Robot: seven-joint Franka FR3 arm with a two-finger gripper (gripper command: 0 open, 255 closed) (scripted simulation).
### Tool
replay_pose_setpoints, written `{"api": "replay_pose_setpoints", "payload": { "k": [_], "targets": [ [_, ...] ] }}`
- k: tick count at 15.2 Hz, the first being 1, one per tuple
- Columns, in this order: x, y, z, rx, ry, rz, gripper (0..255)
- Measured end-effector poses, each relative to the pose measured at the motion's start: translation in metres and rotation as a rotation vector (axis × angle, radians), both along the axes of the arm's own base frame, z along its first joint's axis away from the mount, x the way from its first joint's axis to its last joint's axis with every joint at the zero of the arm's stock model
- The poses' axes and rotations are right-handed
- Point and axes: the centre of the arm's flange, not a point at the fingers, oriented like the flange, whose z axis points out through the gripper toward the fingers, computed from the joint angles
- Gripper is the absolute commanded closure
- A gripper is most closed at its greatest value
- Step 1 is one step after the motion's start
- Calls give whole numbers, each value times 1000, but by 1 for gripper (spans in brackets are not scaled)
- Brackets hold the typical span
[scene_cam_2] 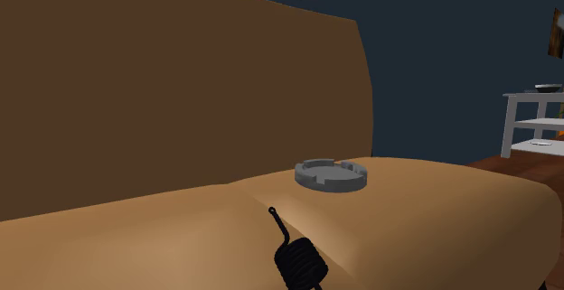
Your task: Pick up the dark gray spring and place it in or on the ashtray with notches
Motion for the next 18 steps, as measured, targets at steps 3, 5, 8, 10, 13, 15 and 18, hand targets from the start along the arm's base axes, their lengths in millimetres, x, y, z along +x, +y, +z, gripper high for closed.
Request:
{"api": "replay_pose_setpoints", "payload": {
  "k": [3,5,8,10,13,15,18],
  "targets": [
    [4,9,-15,-25,13,8,0],
    [10,19,-39,-62,33,20,0],
    [13,36,-76,-124,64,40,0],
    [18,46,-105,-165,86,53,0],
    [22,60,-146,-228,117,73,0],
    [24,67,-176,-269,138,87,0],
    [26,74,-221,-331,170,107,0]
  ]
}}
